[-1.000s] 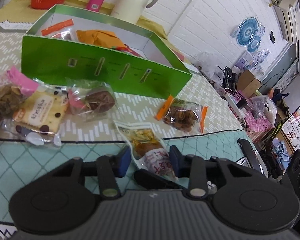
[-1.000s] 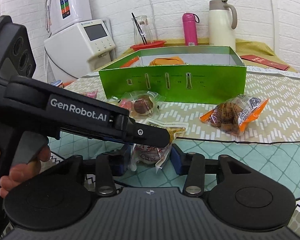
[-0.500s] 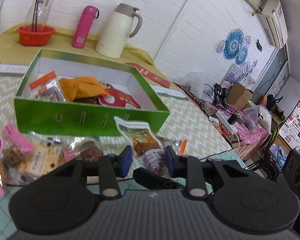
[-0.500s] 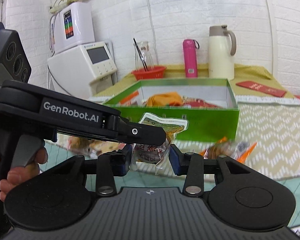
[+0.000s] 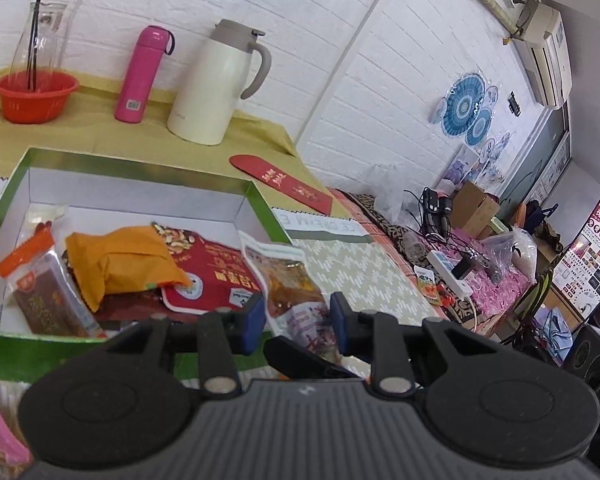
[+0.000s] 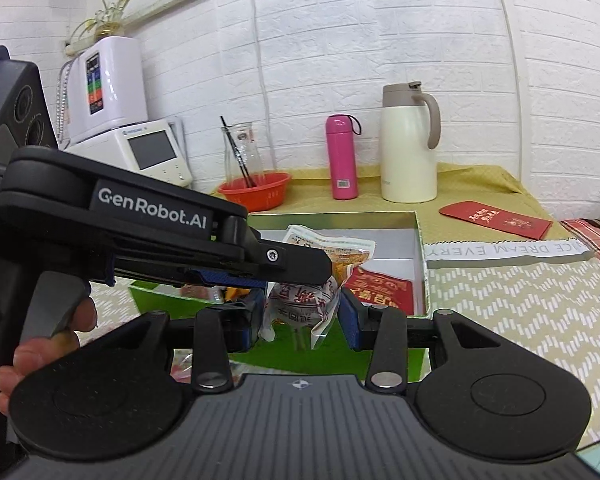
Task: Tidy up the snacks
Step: 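Carry the white pouch into the green box and open the right gripper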
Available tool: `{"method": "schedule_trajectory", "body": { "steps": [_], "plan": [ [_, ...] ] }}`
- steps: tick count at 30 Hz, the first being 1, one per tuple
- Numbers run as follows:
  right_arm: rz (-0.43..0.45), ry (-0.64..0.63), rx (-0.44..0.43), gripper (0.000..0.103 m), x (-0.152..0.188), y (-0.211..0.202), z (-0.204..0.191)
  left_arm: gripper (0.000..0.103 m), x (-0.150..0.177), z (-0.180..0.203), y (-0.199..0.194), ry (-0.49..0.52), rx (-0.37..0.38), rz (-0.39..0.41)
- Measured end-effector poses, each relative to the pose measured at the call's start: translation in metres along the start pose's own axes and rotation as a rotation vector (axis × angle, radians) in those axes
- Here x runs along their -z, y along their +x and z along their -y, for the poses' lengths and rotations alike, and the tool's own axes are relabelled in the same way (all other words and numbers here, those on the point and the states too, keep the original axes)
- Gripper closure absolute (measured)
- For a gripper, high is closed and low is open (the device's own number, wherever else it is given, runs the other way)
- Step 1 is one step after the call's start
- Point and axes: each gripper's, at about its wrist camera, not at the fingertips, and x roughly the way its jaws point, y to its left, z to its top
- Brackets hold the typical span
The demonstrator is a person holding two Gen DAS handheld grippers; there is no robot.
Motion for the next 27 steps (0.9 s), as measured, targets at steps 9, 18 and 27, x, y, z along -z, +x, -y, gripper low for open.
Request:
{"method": "schedule_trajectory", "body": {
  "steps": [9,18,27],
  "plan": [
    [-0.022,0.052,-0.008,0.032,-0.007,0.031,0.024,0.076,-0.019,-0.016,0.033,-0.021,-0.005,-0.031],
    [-0.063,-0.018,-0.022,0.008,-0.002,0.05,0.024,0.029,-0.016,-0.024,0.04,0.005,-0.096,0.004],
    [-0.025,-0.071,-0.008,0.0,0.003,0.033,0.013,0.008,-0.006,-0.017,0.006,0.034,-0.213,0.084]
  ]
}}
